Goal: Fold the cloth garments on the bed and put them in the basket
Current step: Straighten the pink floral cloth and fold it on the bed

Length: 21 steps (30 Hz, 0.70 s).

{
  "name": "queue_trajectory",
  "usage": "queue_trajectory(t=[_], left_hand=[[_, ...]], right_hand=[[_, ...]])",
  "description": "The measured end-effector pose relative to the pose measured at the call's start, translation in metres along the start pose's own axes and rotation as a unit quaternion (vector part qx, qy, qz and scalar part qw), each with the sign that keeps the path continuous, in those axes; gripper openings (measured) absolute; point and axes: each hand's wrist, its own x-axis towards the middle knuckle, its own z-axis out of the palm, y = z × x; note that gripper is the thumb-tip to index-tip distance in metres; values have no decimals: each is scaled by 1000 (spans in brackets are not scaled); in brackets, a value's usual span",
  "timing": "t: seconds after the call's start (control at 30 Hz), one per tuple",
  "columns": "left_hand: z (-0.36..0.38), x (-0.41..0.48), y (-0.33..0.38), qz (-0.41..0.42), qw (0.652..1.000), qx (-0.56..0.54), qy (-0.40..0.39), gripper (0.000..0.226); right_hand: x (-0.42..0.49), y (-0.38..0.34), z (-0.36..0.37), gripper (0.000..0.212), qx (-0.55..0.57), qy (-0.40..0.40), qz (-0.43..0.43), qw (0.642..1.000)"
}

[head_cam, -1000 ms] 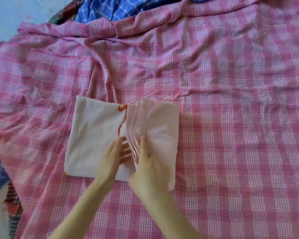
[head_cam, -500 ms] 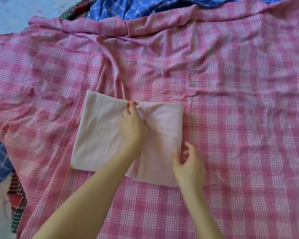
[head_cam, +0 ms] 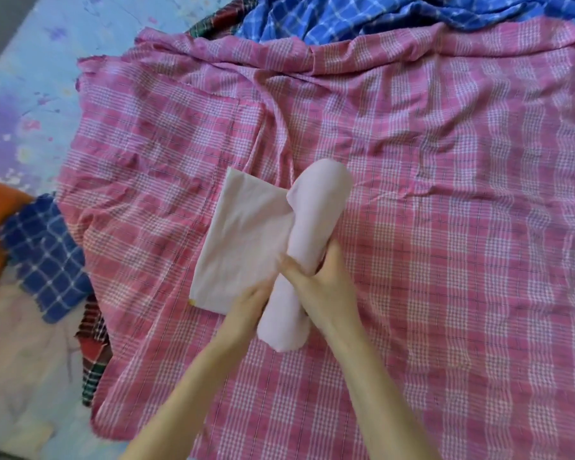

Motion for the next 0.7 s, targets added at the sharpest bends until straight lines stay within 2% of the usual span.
queue_trajectory(t=[0.03, 0.1, 0.13, 0.17, 0.23, 0.27, 0.37, 0.43, 0.47, 0.5, 0.53, 0.6, 0.67, 0.7], left_hand=[[-14, -3, 9, -22, 997, -54, 46, 30], [-47, -9, 17, -9, 979, -136, 150, 42], [-62, -9, 15, 11, 974, -114, 194, 43], [-76, -10, 12, 31, 974, -36, 224, 39], [-90, -11, -1, 44, 948, 153, 277, 28], [-92, -12, -4, 48, 936, 203, 283, 21], [-88, -14, -18, 82, 929, 242, 268, 10], [-85, -14, -25, 97, 928, 229, 278, 9], [-84, -12, -27, 97, 928, 220, 284, 10], [-83, -9, -29, 97, 926, 216, 293, 12], [-82, -7, -31, 93, 926, 209, 300, 14], [-81, -6, -35, 98, 918, 189, 336, 23], [-76, -13, -37, 74, 909, 148, 382, 29], [-74, -22, -39, 38, 916, 93, 389, 32]], right_hand=[[0, -13, 14, 89, -37, -17, -26, 999], [0, -29, 51, 84, -173, -46, -71, 981], [0, -32, 71, 79, -225, -56, -84, 969], [0, -33, 91, 75, -260, -65, -89, 959], [2, -28, 120, 71, -314, -90, -91, 941], [2, -26, 129, 72, -332, -101, -93, 933], [1, -18, 121, 69, -265, -88, -110, 954], [4, -7, 103, 62, -234, 34, -116, 965], [7, 2, 95, 60, -224, 104, -98, 964], [11, 9, 88, 61, -199, 137, -55, 969], [13, 16, 86, 65, -160, 130, -2, 979], [16, 21, 86, 73, -100, 63, 98, 988], [17, 18, 90, 76, -78, 53, 147, 985], [14, 14, 93, 78, -59, 61, 157, 984]])
